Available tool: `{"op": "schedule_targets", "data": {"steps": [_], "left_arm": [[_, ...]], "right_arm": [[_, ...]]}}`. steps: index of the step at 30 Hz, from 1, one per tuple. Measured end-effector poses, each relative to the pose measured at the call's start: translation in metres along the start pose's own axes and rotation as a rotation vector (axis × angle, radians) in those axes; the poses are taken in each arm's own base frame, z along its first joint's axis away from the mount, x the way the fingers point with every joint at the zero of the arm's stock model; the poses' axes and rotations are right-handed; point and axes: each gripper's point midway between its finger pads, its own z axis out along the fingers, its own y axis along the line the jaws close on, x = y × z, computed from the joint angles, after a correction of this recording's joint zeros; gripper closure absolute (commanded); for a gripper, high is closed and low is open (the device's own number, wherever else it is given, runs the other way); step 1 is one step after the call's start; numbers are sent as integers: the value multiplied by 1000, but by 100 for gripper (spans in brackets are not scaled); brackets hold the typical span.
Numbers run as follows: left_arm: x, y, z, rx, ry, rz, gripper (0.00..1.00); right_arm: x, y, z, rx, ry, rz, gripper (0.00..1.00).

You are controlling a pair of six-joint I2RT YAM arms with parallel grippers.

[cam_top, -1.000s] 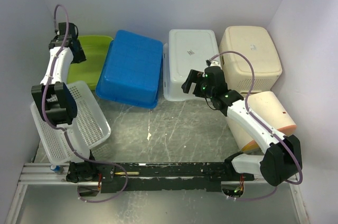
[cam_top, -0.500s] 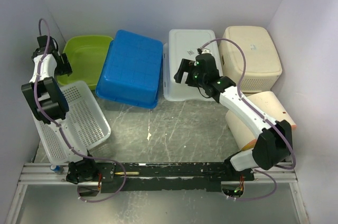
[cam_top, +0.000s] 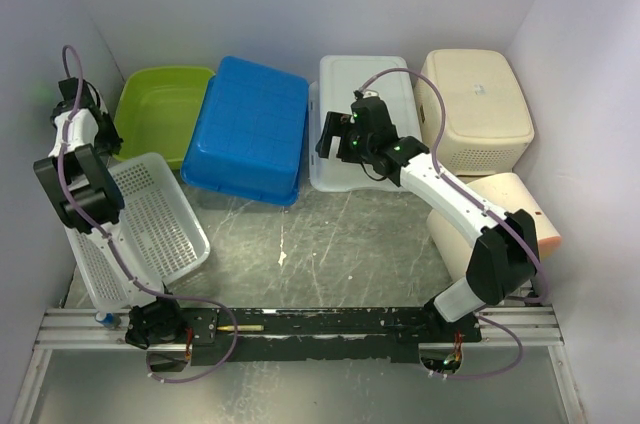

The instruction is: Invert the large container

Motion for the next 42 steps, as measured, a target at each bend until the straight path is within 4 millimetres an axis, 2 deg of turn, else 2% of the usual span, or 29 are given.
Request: {"op": "schedule_targets", "data": {"steps": [2,3,6,9,13,16,17,19,23,26,29,35,38,42], "left_arm": [[1,2,0,-1,4,-8,90],[0,2,-1,-1,5,-11,93],[-2,2,-9,-6,0,-25,93],[-9,0,-31,-21,-25,-29,93],[-33,-2,-85,-70,-123,-11,93],[-62,0,-136,-143,-255,13,93],[-74,2,-159,-185,-317,20,93],[-86,1,-191,-233,-398,39,93],[-101,-14,-234,-275,-520,89,93],[-104,-31,-246,-280,-574,119,93],[-102,-44,-246,-267,-580,140,93],[-99,-54,-251,-242,-571,160,94],[-103,-56,-270,-210,-600,152,93],[-100,-60,-315,-115,-665,129,93]], "right_arm": [[0,0,0,0,0,-1,8],[0,0,0,-1,0,-1,8],[0,1,0,-2,0,-1,8],[0,1,0,-3,1,-1,9],[1,5,0,-14,-1,-4,9],[1,7,0,-22,-5,-6,9],[2,7,1,-23,-5,-6,9],[7,5,1,-21,3,-7,9],[15,0,1,-14,16,-8,9],[17,-1,-2,-13,16,-8,9],[14,1,-5,-20,6,-8,9],[6,4,-14,-35,-20,-7,8],[-2,10,-21,-54,-39,-13,8],[-17,27,-30,-126,-74,-44,9]]}}
